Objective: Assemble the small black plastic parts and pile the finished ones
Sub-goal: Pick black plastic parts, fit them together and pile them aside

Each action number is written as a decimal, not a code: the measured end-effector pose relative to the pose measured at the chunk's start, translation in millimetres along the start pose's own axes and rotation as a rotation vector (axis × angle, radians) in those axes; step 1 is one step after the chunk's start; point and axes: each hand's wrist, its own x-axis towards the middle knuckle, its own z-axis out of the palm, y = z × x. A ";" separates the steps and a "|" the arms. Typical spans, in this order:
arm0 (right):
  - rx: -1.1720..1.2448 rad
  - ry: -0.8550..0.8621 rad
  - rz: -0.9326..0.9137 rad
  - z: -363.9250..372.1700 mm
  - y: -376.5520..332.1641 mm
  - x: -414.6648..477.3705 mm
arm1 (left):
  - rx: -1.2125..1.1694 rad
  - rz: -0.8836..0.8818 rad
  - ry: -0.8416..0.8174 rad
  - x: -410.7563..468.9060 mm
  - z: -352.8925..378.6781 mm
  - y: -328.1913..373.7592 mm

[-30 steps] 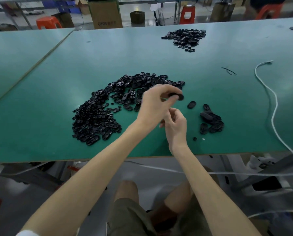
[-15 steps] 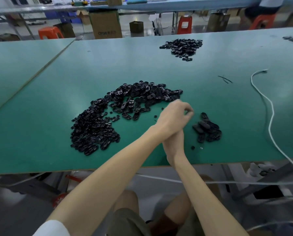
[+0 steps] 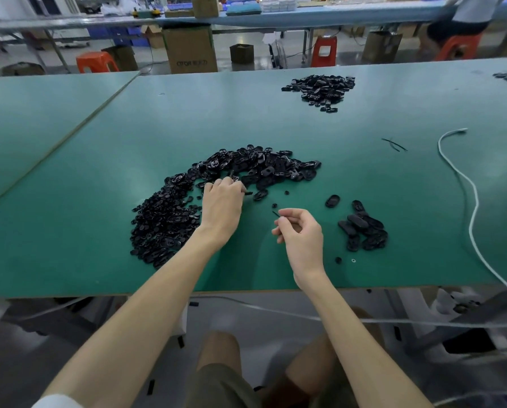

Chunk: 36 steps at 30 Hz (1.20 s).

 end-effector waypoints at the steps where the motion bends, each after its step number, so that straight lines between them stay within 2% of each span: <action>1: 0.003 0.005 0.000 -0.2 0.4 0.2 | -0.067 0.004 0.036 -2.7 -3.7 2.1; 3: 0.010 0.019 -0.003 -0.1 0.9 0.8 | -0.257 0.026 0.043 -8.4 -13.0 8.7; 6: 0.012 0.004 -0.022 0.9 0.3 0.9 | -0.527 0.121 -0.126 -24.7 -24.4 19.1; 9: -0.006 -0.021 -0.039 1.6 -0.3 0.5 | -0.670 0.132 -0.287 -37.4 -28.1 20.4; 11: -0.015 -0.026 -0.039 1.2 -0.1 0.1 | -0.719 0.090 -0.306 -39.0 -31.5 15.8; 13: -0.011 -0.030 -0.032 1.0 -0.3 -1.1 | -0.642 0.044 -0.235 -35.2 -36.5 5.3; 16: 0.011 -0.025 -0.020 1.2 -1.3 -1.6 | -0.285 -0.028 -0.090 -25.0 -44.7 -22.3; 21: 0.039 -0.034 -0.014 1.2 -2.3 -0.4 | 0.009 -0.176 -0.222 -17.3 -46.4 -60.4; 27: 0.055 -0.041 -0.008 1.0 -1.5 -0.8 | -0.028 -0.183 -0.182 -15.7 -42.9 -64.9; 36: 0.057 -0.050 -0.004 1.2 -2.6 -1.2 | -0.059 -0.160 -0.015 -20.8 -50.7 -69.6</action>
